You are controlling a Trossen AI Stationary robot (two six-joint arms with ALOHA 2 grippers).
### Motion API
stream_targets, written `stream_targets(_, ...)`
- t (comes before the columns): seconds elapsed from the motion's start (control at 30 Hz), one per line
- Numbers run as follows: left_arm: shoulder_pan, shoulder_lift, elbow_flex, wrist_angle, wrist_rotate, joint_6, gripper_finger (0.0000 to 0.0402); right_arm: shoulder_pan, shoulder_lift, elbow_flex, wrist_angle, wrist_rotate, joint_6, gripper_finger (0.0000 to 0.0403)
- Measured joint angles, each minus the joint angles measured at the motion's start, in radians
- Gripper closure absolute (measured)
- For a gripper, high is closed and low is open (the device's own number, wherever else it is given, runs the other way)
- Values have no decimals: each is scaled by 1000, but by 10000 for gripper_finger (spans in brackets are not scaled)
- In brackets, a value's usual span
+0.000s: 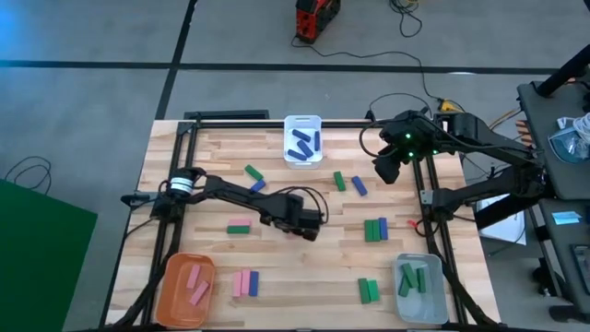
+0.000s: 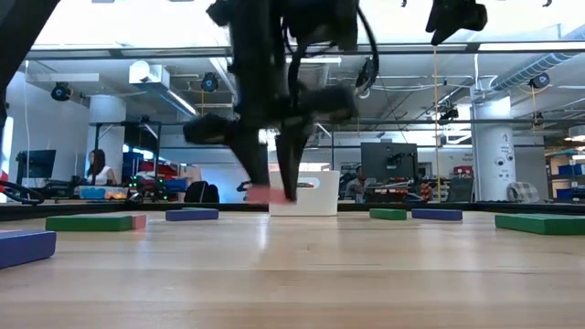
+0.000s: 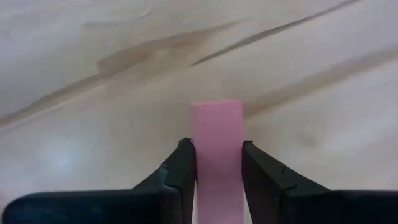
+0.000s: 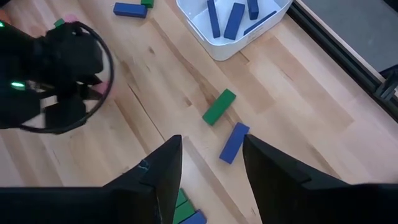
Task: Sort blocks
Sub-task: Put the pink block into the orange bin
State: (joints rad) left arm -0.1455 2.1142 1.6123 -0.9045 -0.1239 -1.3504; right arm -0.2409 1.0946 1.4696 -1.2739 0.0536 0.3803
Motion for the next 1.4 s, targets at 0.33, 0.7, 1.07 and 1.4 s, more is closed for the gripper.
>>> stream_targets(0.33,-3,-3,230,-235,11,96,318,0,0,0,0,0,-44,258)
stream_targets(0.7,-87,-28,441,-546,16,131,318,0,0,0,-3,-2,-95,250)
stream_targets(1.07,-252,-248,273,-633,1,-96,319,0,1,0,48,-5,-78,270)
stream_targets(1.4,-453,-634,-182,-444,11,-401,319,0,67,0,135,-5,59,270)
